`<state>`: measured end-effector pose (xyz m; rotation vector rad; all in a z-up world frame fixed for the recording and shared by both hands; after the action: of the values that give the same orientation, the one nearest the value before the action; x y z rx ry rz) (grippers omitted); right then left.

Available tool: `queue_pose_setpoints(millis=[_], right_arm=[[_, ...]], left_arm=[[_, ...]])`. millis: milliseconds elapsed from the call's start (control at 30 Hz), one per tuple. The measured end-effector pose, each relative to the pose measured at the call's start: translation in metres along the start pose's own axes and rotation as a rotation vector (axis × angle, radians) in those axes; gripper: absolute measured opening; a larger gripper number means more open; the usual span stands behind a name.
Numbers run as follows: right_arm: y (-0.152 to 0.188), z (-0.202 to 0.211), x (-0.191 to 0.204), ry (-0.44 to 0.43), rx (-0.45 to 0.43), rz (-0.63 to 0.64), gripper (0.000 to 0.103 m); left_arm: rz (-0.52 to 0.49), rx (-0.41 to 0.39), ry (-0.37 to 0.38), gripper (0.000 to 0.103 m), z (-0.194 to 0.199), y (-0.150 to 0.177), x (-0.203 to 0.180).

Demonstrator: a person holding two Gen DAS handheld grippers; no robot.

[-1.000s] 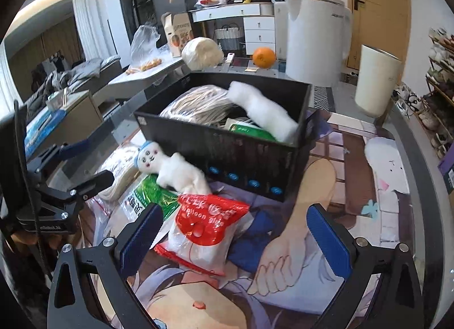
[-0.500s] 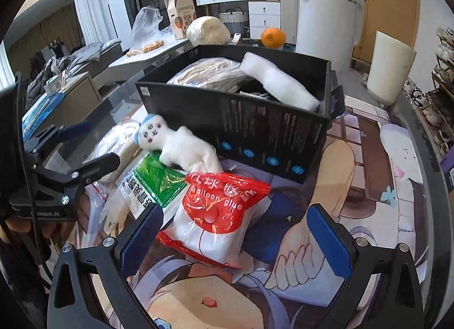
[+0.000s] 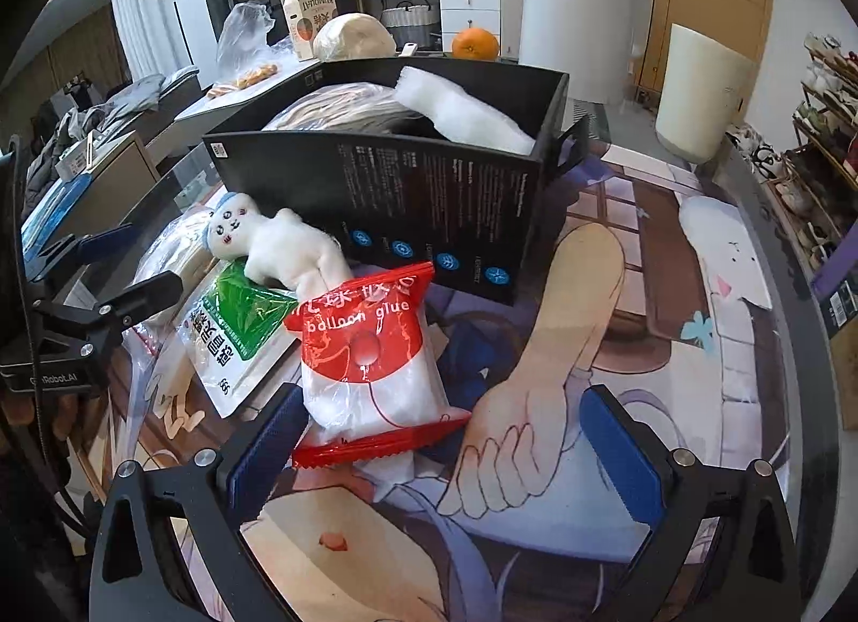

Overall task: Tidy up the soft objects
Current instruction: 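Close the left gripper on the bagged coiled white rope while the right moves to the red packet, then grasp the red balloon glue packet with the right gripper while the left holds the rope bag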

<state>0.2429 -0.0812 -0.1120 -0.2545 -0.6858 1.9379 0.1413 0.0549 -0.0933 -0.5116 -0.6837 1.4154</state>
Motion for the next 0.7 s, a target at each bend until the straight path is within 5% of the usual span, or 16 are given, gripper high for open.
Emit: queue_pose_setpoints(millis=[200, 433, 700], right_arm=[[0.001, 0.001, 0.009, -0.017, -0.006, 0.012, 0.102], [0.001, 0.002, 0.01, -0.019, -0.005, 0.007, 0.102], [-0.001, -0.001, 0.008, -0.023, -0.004, 0.004, 0.102]], left_arm=[[0.005, 0.015, -0.019, 0.102, -0.002, 0.001, 0.002], [0.006, 0.074, -0.001, 0.083, -0.013, 0.005, 0.002], [0.004, 0.055, 0.023, 0.052, -0.011, 0.006, 0.002]])
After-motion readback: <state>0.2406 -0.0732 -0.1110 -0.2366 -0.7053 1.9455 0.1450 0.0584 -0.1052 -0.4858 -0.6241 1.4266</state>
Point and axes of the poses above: each gripper's, at about its wrist camera, not at the fingertips, and z roughly against the way its jaws point, x to its left, y to its underside, the point moved 10 cm from there along -z, roughly the way its jaws point, and after that the axes turned 10 degrees about -z, right-handed, at the moved point
